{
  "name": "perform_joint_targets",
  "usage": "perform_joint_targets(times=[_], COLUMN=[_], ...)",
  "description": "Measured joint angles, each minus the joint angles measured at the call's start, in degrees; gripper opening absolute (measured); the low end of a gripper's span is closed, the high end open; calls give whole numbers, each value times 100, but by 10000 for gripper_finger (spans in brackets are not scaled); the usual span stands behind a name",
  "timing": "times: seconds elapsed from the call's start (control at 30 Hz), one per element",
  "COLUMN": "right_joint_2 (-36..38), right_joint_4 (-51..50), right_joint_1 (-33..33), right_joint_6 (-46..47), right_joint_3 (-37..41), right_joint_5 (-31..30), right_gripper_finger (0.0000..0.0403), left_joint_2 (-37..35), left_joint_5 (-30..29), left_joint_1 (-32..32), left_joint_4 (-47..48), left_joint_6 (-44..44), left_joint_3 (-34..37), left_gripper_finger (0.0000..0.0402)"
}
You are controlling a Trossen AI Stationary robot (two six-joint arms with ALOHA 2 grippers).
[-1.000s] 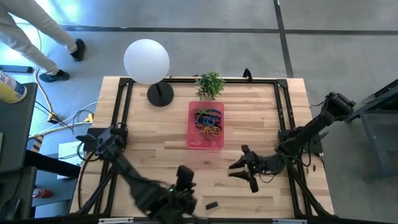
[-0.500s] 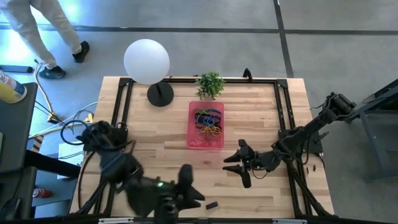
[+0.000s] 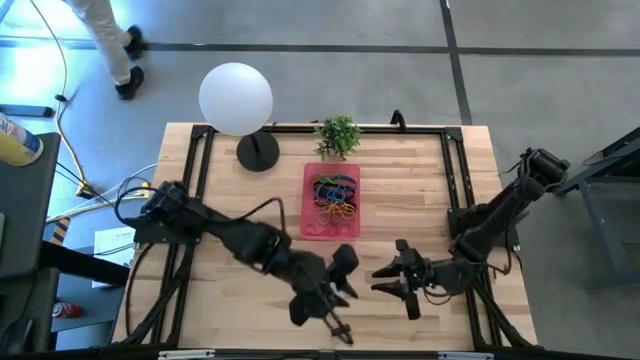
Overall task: Pick and place rubber bands into bin
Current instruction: Put the black rubber band into the red bin
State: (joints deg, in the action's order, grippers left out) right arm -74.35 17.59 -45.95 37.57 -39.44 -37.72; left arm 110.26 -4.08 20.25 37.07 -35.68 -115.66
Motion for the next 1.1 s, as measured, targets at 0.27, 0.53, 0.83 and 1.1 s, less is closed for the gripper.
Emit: perform_joint_targets(times=[0.27,0.53,0.83,1.1], right_joint_2=[0,-7,-1025,-2702], right_joint_4=[-136,-335,364,-1315], right_joint_1=[-258,-212,546,1053], right_joint_6=[210,234,-591,-1194], right_joint_3=[2,4,-568,-2249], right_joint_5=[-391,-455,1572,3254], right_gripper_finger=[129,129,129,129], left_joint_2=[-1470,-3994,-5530,-5607], left_joint_5=[-143,-844,-1335,-2463], left_joint_1=[-674,-1058,-252,978], left_joint_4=[-1032,-2391,-2753,-2486], left_joint_6=[105,1029,2221,2473], left_joint_3=[1808,4594,6277,6420], left_gripper_finger=[110,110,111,111])
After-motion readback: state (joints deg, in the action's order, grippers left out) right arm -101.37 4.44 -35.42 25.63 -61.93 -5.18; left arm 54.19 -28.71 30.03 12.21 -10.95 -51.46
